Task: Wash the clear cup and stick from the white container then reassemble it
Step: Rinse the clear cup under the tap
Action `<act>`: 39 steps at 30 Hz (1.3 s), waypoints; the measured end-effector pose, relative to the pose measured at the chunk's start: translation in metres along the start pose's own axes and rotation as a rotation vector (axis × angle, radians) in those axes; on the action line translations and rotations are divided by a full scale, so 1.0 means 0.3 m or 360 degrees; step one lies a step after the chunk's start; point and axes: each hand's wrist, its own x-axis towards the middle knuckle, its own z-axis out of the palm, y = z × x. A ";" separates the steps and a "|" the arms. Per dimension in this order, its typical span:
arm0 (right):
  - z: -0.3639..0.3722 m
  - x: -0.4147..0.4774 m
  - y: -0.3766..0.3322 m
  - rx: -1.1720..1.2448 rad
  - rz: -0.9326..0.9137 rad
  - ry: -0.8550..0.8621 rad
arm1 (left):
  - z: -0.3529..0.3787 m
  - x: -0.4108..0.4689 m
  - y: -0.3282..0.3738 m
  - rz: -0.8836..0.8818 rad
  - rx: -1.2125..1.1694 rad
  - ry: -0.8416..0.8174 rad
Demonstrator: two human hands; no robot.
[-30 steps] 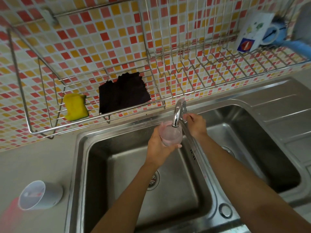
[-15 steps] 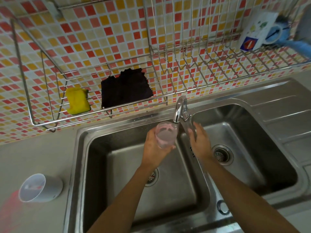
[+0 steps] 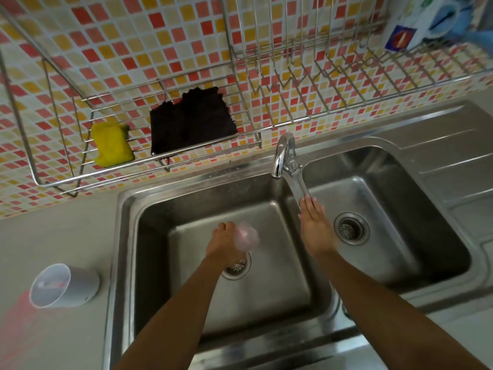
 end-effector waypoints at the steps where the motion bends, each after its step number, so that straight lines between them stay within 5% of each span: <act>1: 0.004 0.001 0.002 -0.0022 -0.0009 0.0005 | -0.002 0.001 -0.004 -0.0005 0.0045 -0.0024; 23: 0.016 0.001 0.008 0.0050 0.0001 0.0016 | -0.065 0.005 -0.009 -0.0146 0.1199 0.0061; 28: 0.008 0.004 0.010 -0.0064 -0.0022 -0.0051 | -0.077 -0.044 -0.068 -0.0225 0.1009 0.0196; 32: -0.036 -0.043 -0.057 -0.0104 -0.0220 0.0000 | -0.088 -0.117 -0.172 -0.0258 0.0514 0.0400; 39: -0.285 -0.111 -0.457 0.0554 -0.0622 0.0372 | -0.143 -0.272 -0.319 -0.0134 -0.0153 0.0789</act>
